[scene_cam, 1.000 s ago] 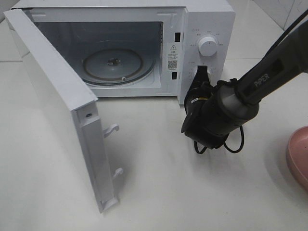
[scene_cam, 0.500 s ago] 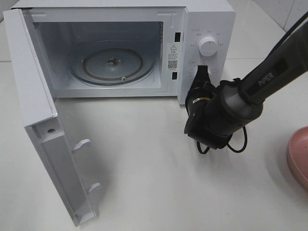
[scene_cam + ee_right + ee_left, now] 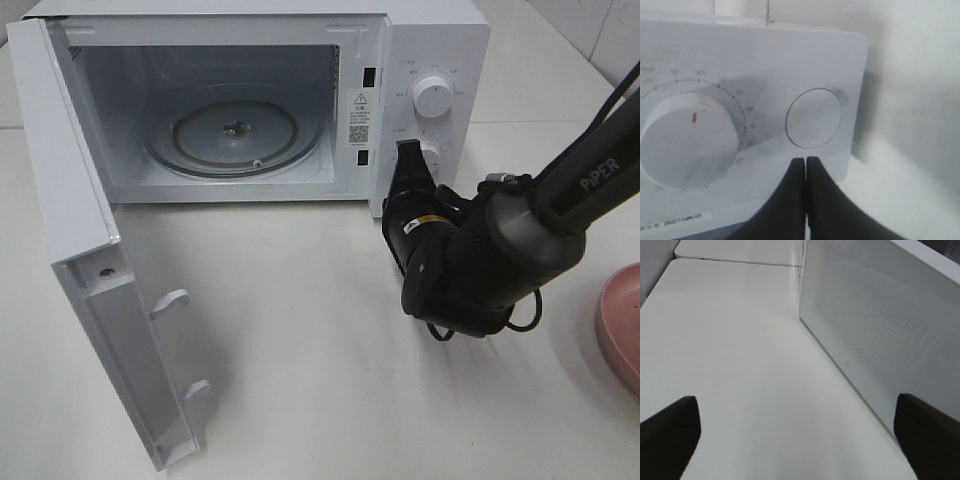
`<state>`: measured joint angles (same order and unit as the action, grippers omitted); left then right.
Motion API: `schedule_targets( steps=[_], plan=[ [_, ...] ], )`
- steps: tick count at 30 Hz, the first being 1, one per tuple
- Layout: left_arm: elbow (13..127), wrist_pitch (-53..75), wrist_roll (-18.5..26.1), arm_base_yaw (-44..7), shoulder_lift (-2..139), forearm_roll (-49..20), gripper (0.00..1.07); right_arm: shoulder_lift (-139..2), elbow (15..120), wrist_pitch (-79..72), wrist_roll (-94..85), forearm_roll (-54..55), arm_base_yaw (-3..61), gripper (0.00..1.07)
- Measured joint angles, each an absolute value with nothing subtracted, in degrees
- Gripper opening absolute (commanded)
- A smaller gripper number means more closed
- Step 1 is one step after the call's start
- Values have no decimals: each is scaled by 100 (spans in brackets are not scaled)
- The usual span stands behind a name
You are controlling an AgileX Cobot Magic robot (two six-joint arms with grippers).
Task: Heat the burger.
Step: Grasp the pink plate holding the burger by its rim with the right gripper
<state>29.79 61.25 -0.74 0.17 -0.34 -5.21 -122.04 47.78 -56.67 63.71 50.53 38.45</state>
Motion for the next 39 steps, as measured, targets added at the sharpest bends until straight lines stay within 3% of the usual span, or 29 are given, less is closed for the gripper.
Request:
schedule_targets(
  steps=[9, 27, 39],
  plan=[
    [2979, 6125, -74, 17, -34, -521, 98, -11797, 4320, -5294, 5833, 5036, 3845, 0],
    [2979, 6125, -74, 17, -34, -521, 98, -10302, 3976, -3008, 997, 4773, 3822, 0],
    [2979, 6125, -74, 17, -34, -521, 98, -9683, 3971, -1581, -1134, 4584, 3822, 0]
  ],
)
